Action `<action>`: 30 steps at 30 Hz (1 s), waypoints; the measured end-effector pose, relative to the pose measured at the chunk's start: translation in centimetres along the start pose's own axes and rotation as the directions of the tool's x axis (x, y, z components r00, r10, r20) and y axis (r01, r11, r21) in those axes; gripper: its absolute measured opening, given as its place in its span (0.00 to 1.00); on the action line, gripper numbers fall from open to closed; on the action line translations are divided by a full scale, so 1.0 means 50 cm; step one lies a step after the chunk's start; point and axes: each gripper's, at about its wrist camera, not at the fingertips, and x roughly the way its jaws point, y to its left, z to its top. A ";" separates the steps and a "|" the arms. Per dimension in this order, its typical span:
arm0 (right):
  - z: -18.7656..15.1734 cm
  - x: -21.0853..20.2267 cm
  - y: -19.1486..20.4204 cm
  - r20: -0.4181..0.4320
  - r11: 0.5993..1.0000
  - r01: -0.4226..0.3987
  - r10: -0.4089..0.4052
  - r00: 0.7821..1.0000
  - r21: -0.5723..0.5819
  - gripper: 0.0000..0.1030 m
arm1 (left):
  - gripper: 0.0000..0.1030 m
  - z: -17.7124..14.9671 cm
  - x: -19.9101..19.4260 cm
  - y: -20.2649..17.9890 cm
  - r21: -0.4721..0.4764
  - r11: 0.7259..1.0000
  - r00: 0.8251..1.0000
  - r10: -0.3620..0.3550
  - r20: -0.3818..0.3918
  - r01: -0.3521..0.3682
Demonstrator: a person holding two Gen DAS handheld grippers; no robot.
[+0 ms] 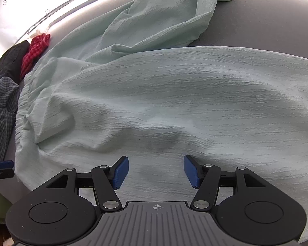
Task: Fold clothes
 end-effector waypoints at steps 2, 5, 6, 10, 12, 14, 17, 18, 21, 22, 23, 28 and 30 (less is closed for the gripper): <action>-0.001 0.000 0.000 0.001 1.000 0.001 -0.001 1.000 0.001 0.73 | 0.45 0.005 0.016 -0.006 0.034 0.999 1.000 0.015 -0.017 -0.015; -0.002 0.000 0.001 0.003 1.000 0.004 -0.004 1.000 0.000 0.76 | 0.45 0.004 0.042 -0.007 0.051 0.999 0.999 0.013 -0.031 -0.011; -0.002 0.001 0.003 0.004 1.000 0.004 -0.004 1.000 -0.002 0.77 | 0.45 0.004 0.054 -0.008 0.044 0.999 0.999 0.008 -0.034 -0.007; -0.002 0.002 0.006 0.007 1.000 0.009 -0.009 1.000 -0.011 0.78 | 0.45 0.012 0.071 -0.026 0.086 0.995 0.998 -0.050 -0.038 0.053; -0.003 0.002 0.007 0.011 1.000 0.010 -0.010 1.000 -0.011 0.78 | 0.45 0.014 0.078 -0.030 0.097 0.993 0.997 -0.062 -0.045 0.066; -0.004 0.002 0.008 0.015 1.000 0.013 -0.013 1.000 -0.013 0.78 | 0.38 0.014 0.079 -0.029 0.088 0.993 0.995 -0.078 -0.058 0.083; -0.003 0.003 0.011 0.014 1.000 0.018 -0.018 1.000 -0.017 0.78 | 0.10 0.013 0.080 -0.028 0.074 0.991 0.992 -0.103 -0.076 0.108; -0.003 0.003 0.012 0.013 1.000 0.019 -0.019 1.000 -0.017 0.78 | 0.07 0.013 0.081 -0.028 0.070 0.991 0.990 -0.111 -0.083 0.117; 0.000 0.004 0.013 0.010 1.000 0.023 -0.023 1.000 -0.020 0.78 | 0.06 0.011 0.063 -0.016 0.101 0.986 0.984 -0.119 -0.134 0.132; 0.000 0.004 0.013 0.009 0.999 0.025 -0.025 1.000 -0.020 0.78 | 0.06 0.010 0.057 -0.010 0.114 0.986 0.983 -0.104 -0.152 0.122; 0.001 0.005 0.014 0.007 0.999 0.026 -0.026 1.000 -0.021 0.78 | 0.06 0.008 0.054 -0.004 0.119 0.986 0.982 -0.093 -0.167 0.113; 0.007 0.007 0.015 -0.003 0.999 0.026 -0.026 1.000 -0.024 0.79 | 0.06 -0.011 0.041 0.051 0.118 0.992 0.969 -0.001 -0.248 0.031; 0.008 0.007 0.014 -0.005 0.999 0.023 -0.023 1.000 -0.028 0.80 | 0.06 -0.010 0.040 0.064 0.078 0.996 0.968 -0.014 -0.251 0.035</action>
